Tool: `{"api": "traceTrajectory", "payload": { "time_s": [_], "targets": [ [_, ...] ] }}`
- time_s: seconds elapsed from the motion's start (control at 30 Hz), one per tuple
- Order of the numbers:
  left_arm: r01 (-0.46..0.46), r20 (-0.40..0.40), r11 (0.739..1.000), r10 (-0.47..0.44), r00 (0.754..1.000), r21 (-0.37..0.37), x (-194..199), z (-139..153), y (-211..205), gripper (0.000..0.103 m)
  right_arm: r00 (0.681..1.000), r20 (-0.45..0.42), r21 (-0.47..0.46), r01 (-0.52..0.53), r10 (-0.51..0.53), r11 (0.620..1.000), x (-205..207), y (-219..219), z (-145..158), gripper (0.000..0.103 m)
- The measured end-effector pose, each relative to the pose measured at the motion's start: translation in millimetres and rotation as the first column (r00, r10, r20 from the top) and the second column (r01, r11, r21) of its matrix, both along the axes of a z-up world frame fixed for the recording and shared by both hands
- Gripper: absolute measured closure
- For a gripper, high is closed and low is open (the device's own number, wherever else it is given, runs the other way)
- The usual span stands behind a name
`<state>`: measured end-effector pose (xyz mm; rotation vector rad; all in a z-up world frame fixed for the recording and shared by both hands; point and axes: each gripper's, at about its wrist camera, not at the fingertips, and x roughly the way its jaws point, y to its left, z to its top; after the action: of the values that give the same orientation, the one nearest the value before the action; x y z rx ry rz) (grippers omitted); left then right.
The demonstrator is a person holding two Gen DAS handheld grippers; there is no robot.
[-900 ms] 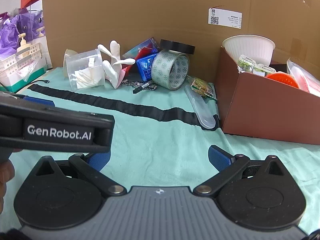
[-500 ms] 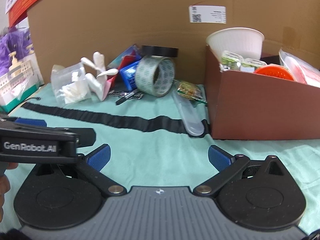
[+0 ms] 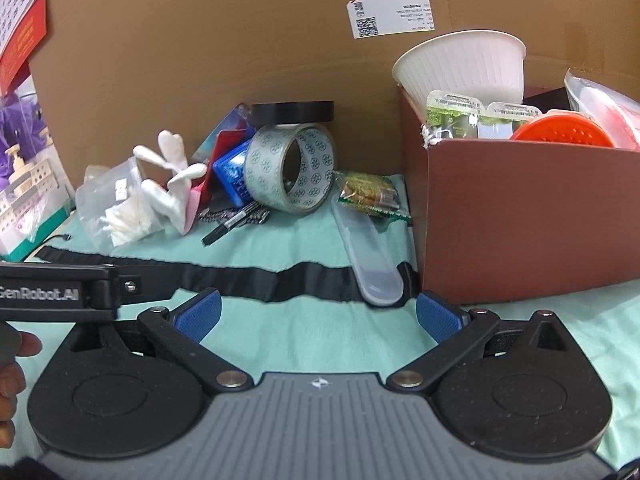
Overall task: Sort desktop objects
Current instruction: 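Reach the right tool to the clear plastic tube and close on it, then grasp the black marker with the left tool while the right tool lifts the clear tube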
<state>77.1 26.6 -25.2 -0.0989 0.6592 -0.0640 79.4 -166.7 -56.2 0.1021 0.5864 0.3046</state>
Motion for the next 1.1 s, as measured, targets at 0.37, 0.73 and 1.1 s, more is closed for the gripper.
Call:
{"api": "traceTrajectory", "payload": {
  "time_s": [0.37,0.73,1.1],
  "targets": [
    [-0.003,-0.020,1.000,0.003,1.000,0.002,25.8,-5.7,14.4,0.000,0.999,-0.054,-0.012,-0.001,0.000,1.000,28.2,11.3,-14.1,0.001],
    [0.038,-0.016,0.999,-0.039,0.999,-0.021,44.5,-2.4,8.6,0.004,0.998,-0.010,-0.146,-0.057,0.056,0.988,31.1,38.1,-10.9,0.016],
    [0.092,-0.099,0.993,-0.099,0.990,-0.081,92.3,-20.1,-10.1,0.057,0.999,-0.034,-0.107,0.032,-0.036,0.994,43.8,33.3,-16.9,0.071]
  ]
}}
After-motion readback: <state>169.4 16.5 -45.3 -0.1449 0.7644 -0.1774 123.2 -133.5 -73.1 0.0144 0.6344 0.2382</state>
